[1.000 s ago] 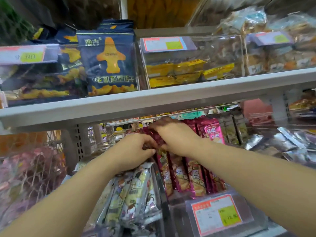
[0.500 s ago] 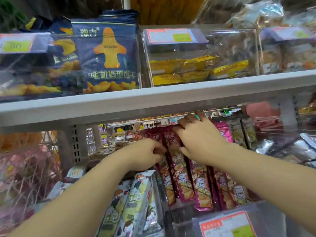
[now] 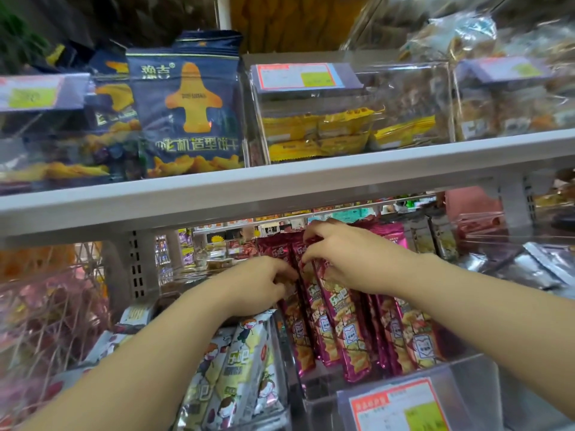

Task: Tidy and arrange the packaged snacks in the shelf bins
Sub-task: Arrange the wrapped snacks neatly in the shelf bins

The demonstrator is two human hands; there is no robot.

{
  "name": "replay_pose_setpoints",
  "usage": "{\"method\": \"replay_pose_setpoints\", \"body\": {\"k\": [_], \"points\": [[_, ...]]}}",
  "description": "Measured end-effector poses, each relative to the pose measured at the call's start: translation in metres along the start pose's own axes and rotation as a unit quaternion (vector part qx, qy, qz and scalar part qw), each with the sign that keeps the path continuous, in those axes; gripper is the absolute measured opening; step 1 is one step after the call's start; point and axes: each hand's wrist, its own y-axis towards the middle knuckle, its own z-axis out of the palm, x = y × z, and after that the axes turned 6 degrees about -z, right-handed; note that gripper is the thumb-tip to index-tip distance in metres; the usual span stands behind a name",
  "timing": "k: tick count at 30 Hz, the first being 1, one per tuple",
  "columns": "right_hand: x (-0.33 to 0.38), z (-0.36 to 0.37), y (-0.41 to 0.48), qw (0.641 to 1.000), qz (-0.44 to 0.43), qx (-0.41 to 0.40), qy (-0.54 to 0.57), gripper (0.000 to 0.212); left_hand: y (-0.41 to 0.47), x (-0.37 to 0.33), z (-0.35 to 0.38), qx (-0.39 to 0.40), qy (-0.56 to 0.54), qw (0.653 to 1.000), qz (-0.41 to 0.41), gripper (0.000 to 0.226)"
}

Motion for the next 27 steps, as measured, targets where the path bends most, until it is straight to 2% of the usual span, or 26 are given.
{"method": "replay_pose_setpoints", "body": {"k": [5,8,13,16,21,24,27], "points": [[0.002,0.008,0.021,0.994,-0.003,-0.062,0.09,0.037,0.0,0.002,0.001,-0.065,-0.003,0.998,-0.008,0.021],[0.006,0.018,0.033,0.99,-0.001,-0.062,0.129,0.036,0.0,0.004,-0.001,-0.093,-0.022,0.995,0.002,0.028],[0.004,0.026,0.035,0.982,0.05,-0.072,0.168,0.067,-0.004,0.007,-0.001,-0.034,-0.017,0.999,-0.016,0.049],[0.0,0.02,0.024,0.987,0.066,-0.071,0.127,0.071,-0.001,0.009,0.0,-0.018,-0.019,1.0,-0.017,0.052],[-0.007,-0.01,-0.01,0.989,0.072,-0.113,-0.062,0.041,0.002,0.006,0.001,-0.005,0.001,1.0,-0.026,0.048],[-0.01,-0.012,-0.032,0.979,0.141,-0.085,-0.123,0.047,0.001,0.0,0.001,-0.004,0.009,0.999,-0.032,0.043],[-0.011,-0.002,-0.049,0.974,0.195,-0.048,-0.103,0.056,0.001,-0.006,0.002,-0.013,0.018,0.999,-0.044,0.04]]}}
